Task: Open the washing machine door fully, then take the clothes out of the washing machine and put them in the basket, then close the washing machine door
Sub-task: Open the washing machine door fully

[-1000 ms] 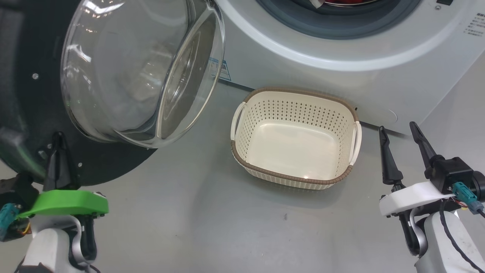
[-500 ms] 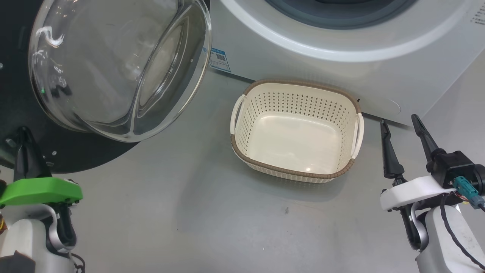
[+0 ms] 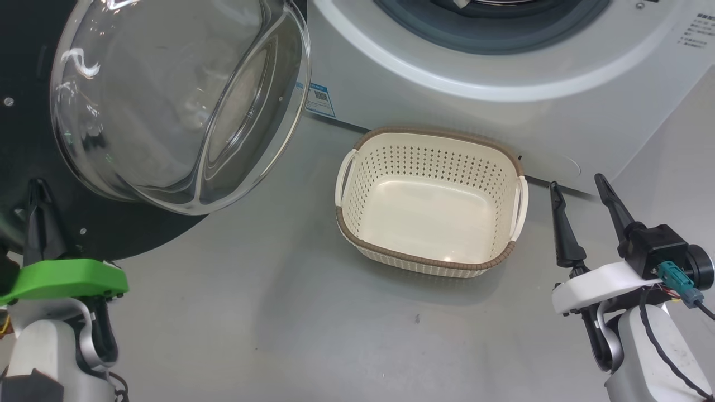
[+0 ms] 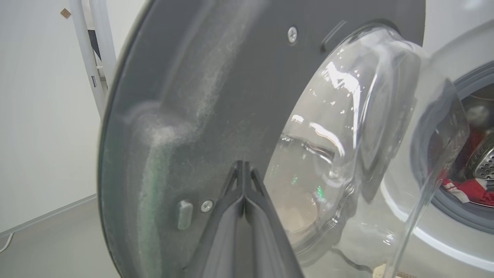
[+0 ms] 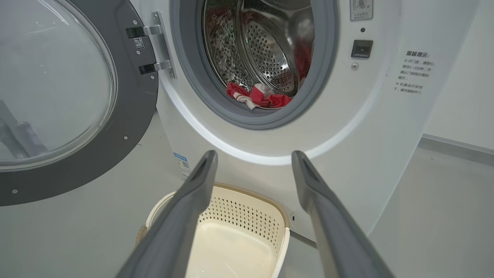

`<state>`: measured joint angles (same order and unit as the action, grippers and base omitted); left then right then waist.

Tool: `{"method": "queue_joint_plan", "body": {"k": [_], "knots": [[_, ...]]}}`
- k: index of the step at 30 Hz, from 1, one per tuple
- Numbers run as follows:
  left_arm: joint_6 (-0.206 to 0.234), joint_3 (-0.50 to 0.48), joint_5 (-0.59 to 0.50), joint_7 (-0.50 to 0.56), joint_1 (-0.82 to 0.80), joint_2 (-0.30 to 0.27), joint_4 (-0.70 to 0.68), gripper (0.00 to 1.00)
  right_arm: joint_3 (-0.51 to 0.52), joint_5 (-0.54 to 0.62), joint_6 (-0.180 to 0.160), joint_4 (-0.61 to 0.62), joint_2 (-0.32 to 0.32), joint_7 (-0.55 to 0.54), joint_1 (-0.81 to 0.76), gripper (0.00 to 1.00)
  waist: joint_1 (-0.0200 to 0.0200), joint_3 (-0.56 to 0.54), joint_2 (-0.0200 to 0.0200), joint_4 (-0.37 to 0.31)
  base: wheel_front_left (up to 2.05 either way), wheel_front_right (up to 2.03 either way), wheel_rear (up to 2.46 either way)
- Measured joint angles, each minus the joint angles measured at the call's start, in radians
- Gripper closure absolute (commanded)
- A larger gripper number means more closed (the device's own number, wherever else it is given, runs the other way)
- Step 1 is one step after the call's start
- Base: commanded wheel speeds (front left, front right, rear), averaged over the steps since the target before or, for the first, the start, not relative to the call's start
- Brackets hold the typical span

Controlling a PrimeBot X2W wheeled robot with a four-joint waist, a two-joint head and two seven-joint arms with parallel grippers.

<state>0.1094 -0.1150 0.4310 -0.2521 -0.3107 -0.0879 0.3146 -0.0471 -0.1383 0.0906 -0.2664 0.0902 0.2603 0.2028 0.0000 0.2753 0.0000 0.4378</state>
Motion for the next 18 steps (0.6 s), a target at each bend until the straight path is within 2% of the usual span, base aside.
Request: {"method": "queue_joint_plan", "body": {"k": [11, 18], "knots": [[-0.045, 0.071, -0.065, 0.0, 0.127, 0.02, -0.071, 1.0, -0.031, -0.01, 0.005, -0.011, -0.025, 0.0, -0.022, 0.0, 0.0, -0.064, 0.0, -0.026, 0.0, 0.0, 0.0], [-0.057, 0.1, -0.099, 0.0, 0.205, 0.022, -0.123, 1.0, -0.052, -0.027, 0.011, -0.015, -0.03, 0.0, -0.054, 0.0, 0.0, -0.107, 0.0, -0.052, 0.0, 0.0, 0.0]]}}
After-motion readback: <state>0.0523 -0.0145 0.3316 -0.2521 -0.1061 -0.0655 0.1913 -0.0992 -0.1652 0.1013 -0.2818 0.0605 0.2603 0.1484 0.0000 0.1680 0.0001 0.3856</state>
